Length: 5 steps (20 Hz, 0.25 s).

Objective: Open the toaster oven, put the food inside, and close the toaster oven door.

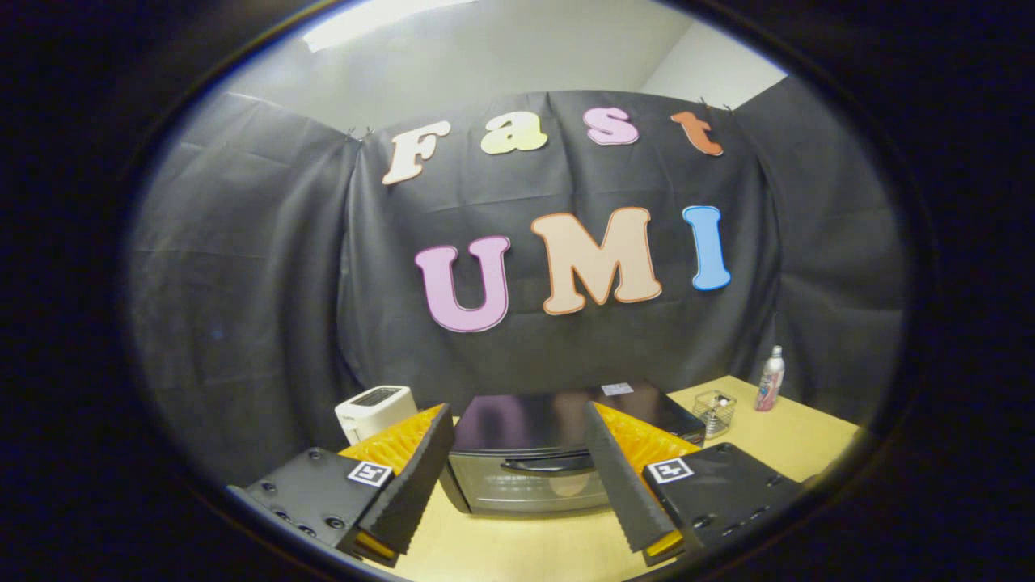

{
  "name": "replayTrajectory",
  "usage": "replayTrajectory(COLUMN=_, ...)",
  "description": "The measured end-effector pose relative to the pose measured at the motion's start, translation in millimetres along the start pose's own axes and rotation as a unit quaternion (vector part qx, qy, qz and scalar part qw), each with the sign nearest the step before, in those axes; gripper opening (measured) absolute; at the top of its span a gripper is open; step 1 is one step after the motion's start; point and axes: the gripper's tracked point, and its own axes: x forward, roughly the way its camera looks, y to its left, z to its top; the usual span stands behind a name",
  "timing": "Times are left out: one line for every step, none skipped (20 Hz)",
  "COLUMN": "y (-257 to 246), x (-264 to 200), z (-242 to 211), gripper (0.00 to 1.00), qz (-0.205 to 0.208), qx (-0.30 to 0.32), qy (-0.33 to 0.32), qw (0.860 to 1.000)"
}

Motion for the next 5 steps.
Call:
replayTrajectory(y=-5.4, x=-1.9, z=-2.5, gripper=0.98, qz=-0.006, qx=-0.005, qy=0.003, qw=1.0)
replayTrajectory(y=-9.0, x=-3.8, z=-4.0, gripper=0.98, qz=-0.011, qx=-0.01, qy=0.006, qw=1.0)
replayTrajectory(y=-10.9, x=-5.9, z=-5.0, gripper=0.98, qz=-0.015, qx=-0.015, qy=0.008, qw=1.0)
replayTrajectory(y=-12.1, x=-7.2, z=-4.6, gripper=0.98, qz=-0.017, qx=-0.017, qy=0.009, qw=1.0)
replayTrajectory(y=-12.9, x=-7.7, z=-2.9, gripper=0.98, qz=-0.017, qx=-0.016, qy=0.007, qw=1.0)
